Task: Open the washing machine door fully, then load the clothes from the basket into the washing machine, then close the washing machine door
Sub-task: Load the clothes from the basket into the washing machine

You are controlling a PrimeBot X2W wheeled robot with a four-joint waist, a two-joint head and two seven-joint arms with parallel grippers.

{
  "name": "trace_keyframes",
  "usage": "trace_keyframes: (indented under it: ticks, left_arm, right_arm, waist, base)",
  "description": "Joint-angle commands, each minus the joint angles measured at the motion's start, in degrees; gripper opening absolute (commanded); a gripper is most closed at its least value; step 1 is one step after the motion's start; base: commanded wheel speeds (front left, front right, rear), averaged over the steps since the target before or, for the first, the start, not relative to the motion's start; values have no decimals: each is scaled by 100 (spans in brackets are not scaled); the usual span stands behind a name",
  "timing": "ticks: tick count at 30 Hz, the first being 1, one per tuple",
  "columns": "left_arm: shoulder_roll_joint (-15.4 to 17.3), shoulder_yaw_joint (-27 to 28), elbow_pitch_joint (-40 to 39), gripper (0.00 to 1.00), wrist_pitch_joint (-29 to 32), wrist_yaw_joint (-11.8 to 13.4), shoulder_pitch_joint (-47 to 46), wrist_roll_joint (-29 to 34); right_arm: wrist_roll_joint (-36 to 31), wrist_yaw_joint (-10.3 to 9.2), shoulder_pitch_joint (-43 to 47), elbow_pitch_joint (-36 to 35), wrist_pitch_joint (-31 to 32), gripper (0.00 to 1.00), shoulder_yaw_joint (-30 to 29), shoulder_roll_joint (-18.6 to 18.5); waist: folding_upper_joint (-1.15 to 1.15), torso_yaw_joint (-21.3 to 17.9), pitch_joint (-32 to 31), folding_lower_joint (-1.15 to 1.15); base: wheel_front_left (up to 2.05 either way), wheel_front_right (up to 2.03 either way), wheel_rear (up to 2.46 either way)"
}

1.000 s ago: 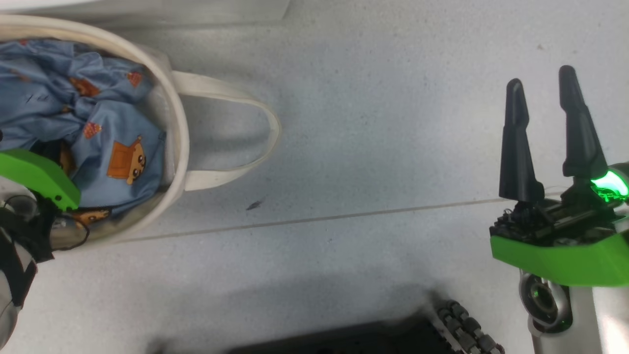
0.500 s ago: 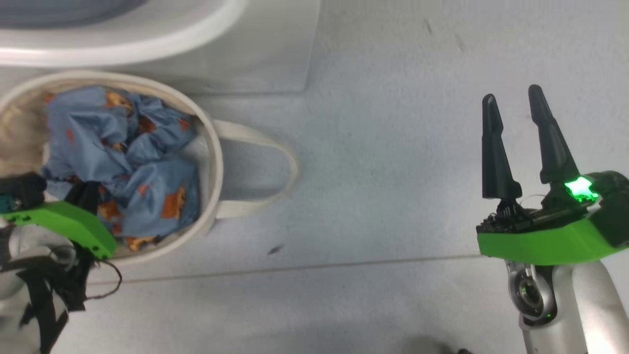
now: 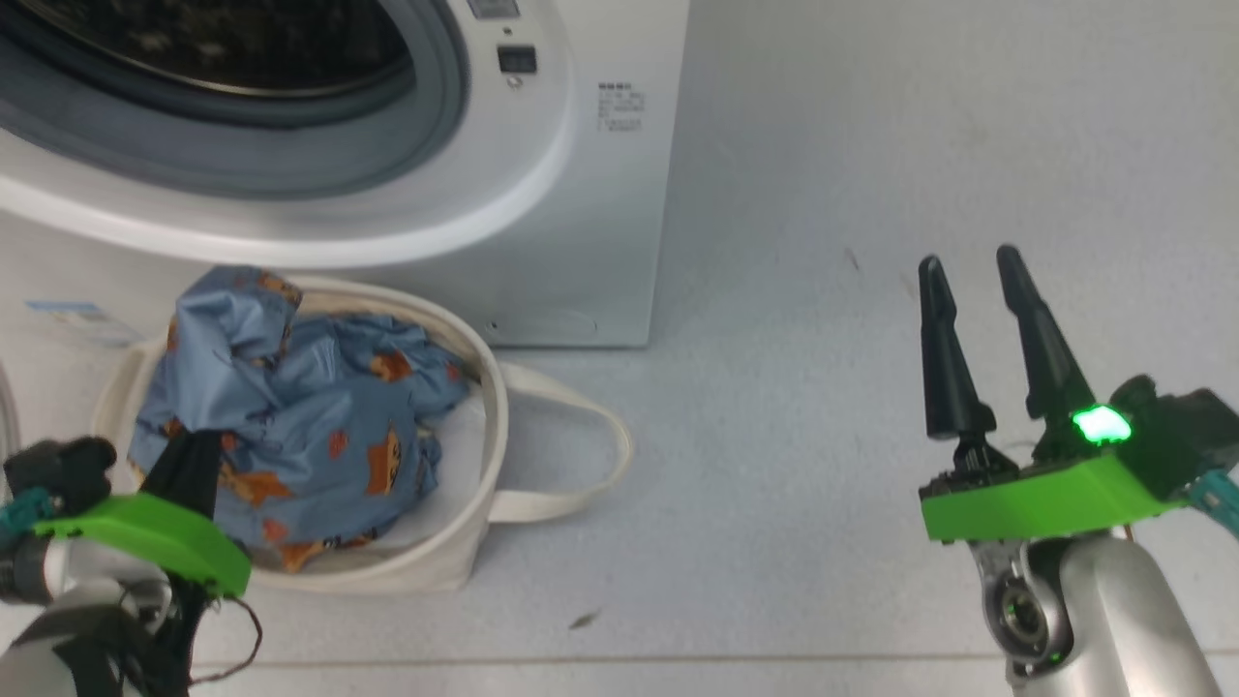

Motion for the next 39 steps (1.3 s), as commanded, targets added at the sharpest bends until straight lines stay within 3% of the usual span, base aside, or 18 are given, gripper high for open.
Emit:
trace_keyframes:
  ticks: [1, 7, 19, 30, 39]
  left_arm:
    - [241, 350, -169, 0, -79, 9, -25, 120]
    - [209, 1036, -900, 0, -79, 63, 522, 788]
    - [447, 1269, -2016, 0, 13, 570, 879, 949]
    - [527, 1408, -2222, 0, 17, 720, 1082, 831]
    - [573, 1470, -1875, 0, 56, 601, 657, 817]
  right_arm:
    - [47, 6, 52, -131, 27, 100, 148, 44]
    - [257, 6, 259, 57, 24, 100, 210, -40]
    - [558, 6, 462, 242, -28, 100, 375, -144]
    - [598, 6, 533, 254, -46, 100, 376, -179]
    - [529, 6, 441, 136, 3, 100, 343, -158]
  waist:
    - [-1, 112, -359, 1]
    - [-1, 168, -899, 1]
    - [-1, 17, -1366, 1]
    - [-1, -68, -1391, 1]
    - [-1, -132, -1149, 1]
  base:
    - [0, 0, 0]
    - [0, 0, 0]
    - [0, 0, 0]
    - [0, 0, 0]
    - [0, 0, 0]
